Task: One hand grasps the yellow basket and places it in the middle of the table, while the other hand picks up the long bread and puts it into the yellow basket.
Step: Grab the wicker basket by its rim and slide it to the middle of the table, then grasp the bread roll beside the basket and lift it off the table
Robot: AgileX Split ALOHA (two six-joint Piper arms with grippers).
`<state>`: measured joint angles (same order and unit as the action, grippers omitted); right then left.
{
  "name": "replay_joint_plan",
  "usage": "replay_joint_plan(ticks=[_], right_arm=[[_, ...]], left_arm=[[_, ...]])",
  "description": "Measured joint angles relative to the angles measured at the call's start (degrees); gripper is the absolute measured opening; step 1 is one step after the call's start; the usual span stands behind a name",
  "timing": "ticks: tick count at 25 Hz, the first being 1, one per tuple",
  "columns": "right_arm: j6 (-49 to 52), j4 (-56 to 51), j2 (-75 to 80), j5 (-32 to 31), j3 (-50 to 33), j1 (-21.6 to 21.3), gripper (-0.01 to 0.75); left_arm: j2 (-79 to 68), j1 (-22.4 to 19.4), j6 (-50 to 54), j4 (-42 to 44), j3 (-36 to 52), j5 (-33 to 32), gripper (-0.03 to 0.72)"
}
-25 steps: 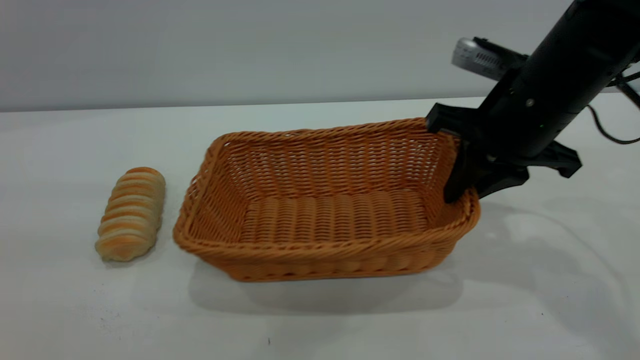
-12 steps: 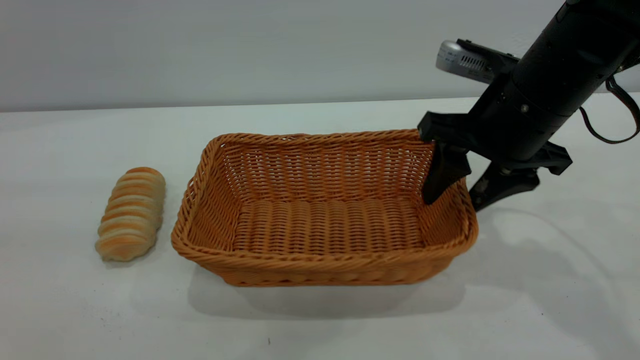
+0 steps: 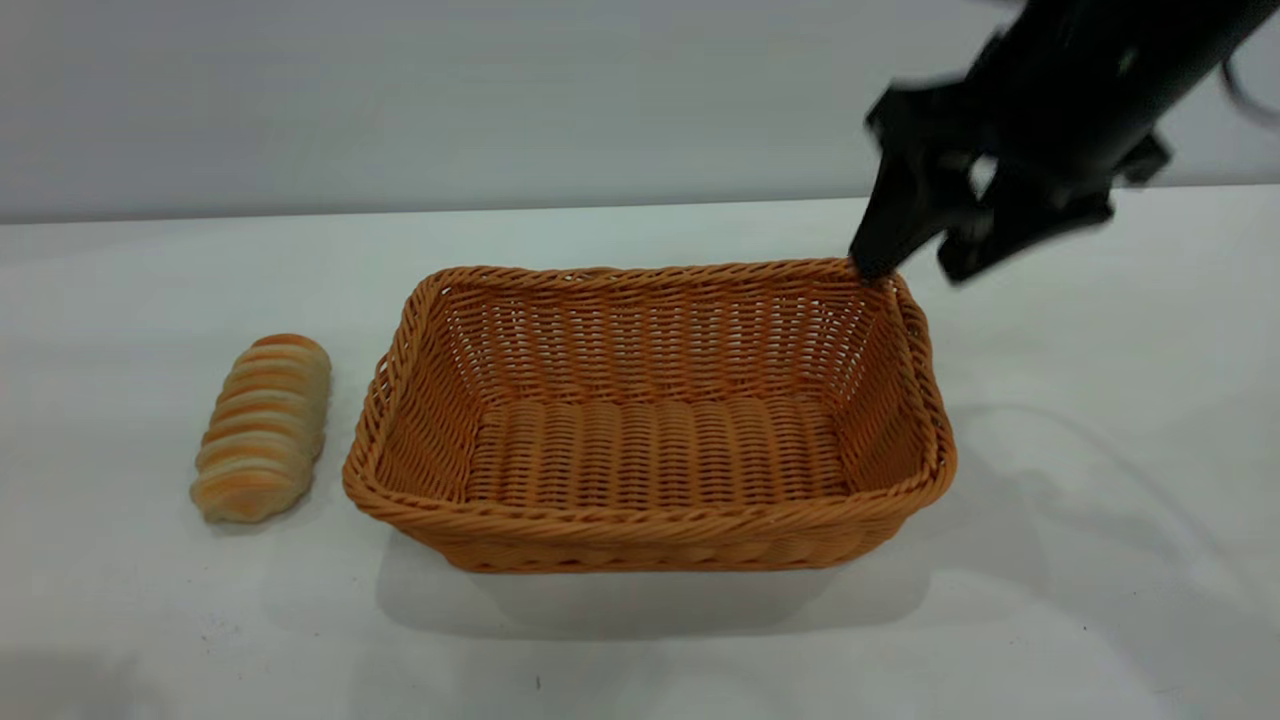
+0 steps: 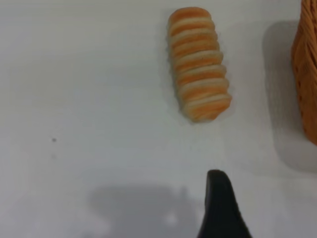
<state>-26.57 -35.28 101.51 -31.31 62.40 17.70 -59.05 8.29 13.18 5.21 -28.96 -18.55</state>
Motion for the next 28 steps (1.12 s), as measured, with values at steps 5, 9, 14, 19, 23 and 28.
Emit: replay_joint_plan(ticks=[5,9,14,19,23,28], right_arm=[[-1.31,2.41,-8.33,-3.39,0.00,0.00,0.476],[-3.01,3.56,-14.97,-6.41,0.00,0.00,0.449],[-5.33,3.60,-22.69,-11.45,0.00,0.00,0.418],[-5.50,3.84,-29.33,-16.13,0.00,0.00,0.385],[-5.58,3.97,-34.13,-19.00,0.00,0.00,0.364],[-5.58,4.02,-39.15,-21.92,0.00,0.00,0.355]], left_arm=[[-8.99,0.00,1.07,0.00,0.00,7.35,0.516],[-16.21,0.00,1.27,0.05,0.00,13.67,0.516],[-24.89,0.00,1.27,0.05,-0.10,22.62,0.516],[-33.90,0.00,1.32,0.16,-1.06,31.78,0.516],[-40.38,0.00,0.21,0.16,-4.09,34.65,0.516],[-47.05,0.00,-1.35,0.16,-8.80,35.24,0.516]])
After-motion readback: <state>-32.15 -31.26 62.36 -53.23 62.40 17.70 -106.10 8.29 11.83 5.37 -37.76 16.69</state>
